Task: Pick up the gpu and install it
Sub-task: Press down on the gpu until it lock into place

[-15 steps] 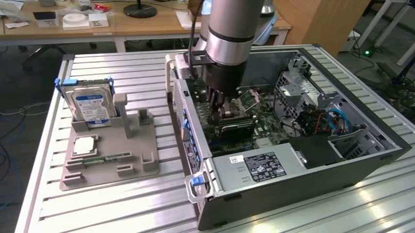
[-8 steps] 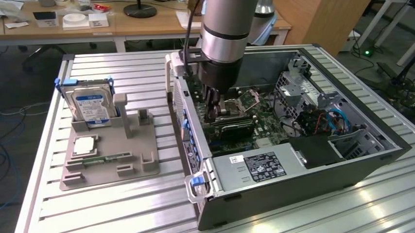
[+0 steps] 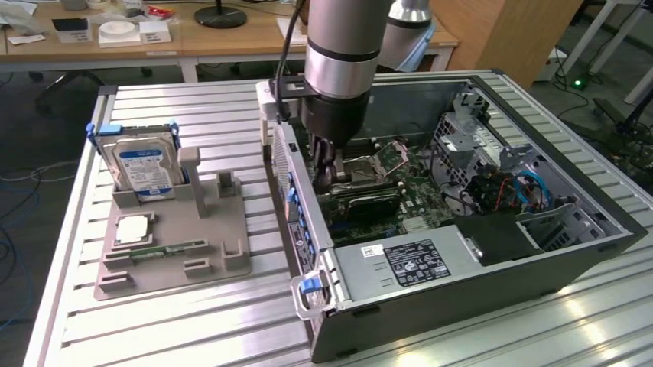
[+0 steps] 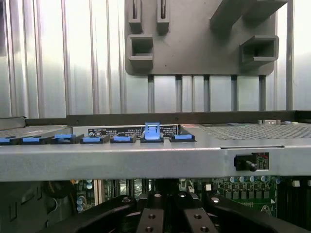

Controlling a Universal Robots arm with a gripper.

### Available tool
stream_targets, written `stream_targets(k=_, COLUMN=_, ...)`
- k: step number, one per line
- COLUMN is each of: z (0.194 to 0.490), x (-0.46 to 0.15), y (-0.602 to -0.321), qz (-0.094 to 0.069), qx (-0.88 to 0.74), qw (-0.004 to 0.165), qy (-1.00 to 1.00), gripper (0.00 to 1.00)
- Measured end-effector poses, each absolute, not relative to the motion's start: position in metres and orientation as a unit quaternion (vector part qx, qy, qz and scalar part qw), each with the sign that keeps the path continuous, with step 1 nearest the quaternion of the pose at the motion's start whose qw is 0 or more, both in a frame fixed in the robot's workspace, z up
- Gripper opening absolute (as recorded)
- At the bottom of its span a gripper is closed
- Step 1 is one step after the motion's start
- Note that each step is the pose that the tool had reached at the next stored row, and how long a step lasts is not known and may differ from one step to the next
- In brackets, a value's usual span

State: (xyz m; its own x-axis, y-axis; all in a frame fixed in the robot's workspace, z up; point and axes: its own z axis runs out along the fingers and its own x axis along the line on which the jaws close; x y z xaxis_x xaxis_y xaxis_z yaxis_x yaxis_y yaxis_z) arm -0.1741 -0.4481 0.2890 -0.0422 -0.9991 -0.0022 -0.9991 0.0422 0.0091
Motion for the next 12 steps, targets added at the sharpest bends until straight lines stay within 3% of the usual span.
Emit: stream_targets(k=12, z=0.2878, x=-0.1791, y=-0.4520, qz=-0.004, qx=0.692, qw=0.002, qy=-0.722, gripper=0.11)
